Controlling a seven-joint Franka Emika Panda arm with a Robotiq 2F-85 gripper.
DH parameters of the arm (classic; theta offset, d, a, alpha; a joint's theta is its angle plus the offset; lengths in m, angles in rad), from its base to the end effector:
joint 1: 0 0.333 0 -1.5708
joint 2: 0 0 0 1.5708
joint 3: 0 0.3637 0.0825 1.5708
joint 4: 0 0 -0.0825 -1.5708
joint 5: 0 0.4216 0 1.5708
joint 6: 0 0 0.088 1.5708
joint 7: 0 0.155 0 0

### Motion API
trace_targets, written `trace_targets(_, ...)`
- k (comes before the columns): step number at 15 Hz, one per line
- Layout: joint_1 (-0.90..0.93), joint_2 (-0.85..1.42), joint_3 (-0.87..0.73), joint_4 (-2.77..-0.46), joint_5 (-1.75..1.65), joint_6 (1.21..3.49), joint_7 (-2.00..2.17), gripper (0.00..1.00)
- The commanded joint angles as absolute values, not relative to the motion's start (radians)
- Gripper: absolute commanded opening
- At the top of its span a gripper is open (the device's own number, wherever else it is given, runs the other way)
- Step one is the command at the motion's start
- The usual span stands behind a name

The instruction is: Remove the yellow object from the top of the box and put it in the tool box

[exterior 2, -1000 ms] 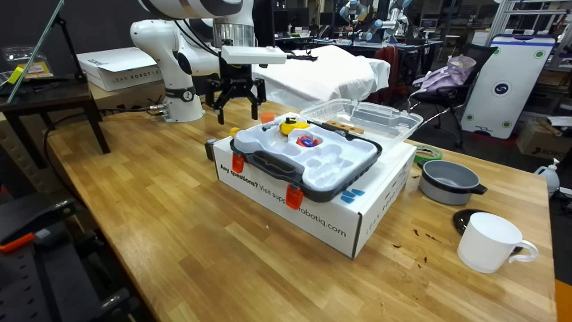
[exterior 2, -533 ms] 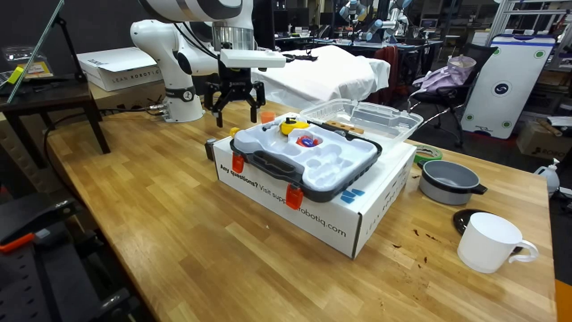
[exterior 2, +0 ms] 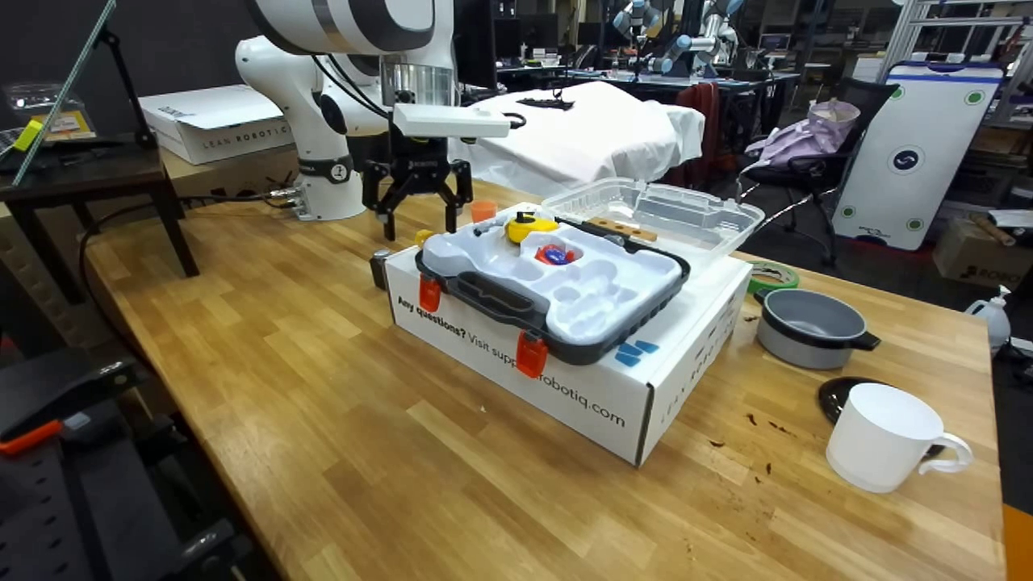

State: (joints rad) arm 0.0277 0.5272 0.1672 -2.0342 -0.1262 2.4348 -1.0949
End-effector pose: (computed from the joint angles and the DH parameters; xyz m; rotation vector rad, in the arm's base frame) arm 0.6122 0.1190 0.1378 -2.3815 -1.9521 0.1548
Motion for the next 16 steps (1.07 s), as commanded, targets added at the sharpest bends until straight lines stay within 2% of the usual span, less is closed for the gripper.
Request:
trace_targets(1, 0.004, 0.544, 0.181, -2.020, -0.110, 2.449, -1.112, 1.00)
trace_targets(16, -0.029, 0.577, 0.187, -2.006, -0.100, 2.443, -1.124, 1.00)
